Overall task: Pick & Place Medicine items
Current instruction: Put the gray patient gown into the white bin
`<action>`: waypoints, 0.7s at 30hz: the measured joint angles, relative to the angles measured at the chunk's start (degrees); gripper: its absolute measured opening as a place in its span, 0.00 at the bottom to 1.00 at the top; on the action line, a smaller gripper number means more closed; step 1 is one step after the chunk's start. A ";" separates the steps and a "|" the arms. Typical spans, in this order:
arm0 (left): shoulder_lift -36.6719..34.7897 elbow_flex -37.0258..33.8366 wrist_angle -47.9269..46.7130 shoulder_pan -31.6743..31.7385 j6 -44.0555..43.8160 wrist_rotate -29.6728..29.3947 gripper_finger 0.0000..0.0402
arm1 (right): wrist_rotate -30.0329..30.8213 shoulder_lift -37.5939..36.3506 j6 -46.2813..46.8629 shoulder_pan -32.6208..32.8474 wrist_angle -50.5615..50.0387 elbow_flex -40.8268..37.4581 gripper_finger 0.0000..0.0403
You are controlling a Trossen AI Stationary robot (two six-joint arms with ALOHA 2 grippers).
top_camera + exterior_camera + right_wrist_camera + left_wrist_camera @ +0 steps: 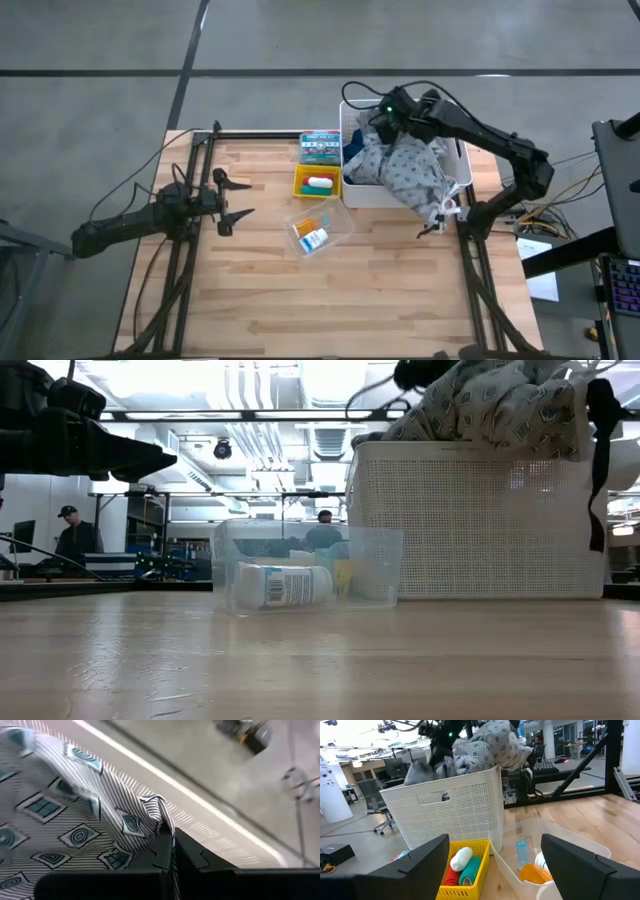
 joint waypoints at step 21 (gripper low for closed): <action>0.00 -0.02 0.00 0.00 0.00 0.00 0.80 | -12.30 17.96 0.39 -3.93 -0.51 0.00 0.02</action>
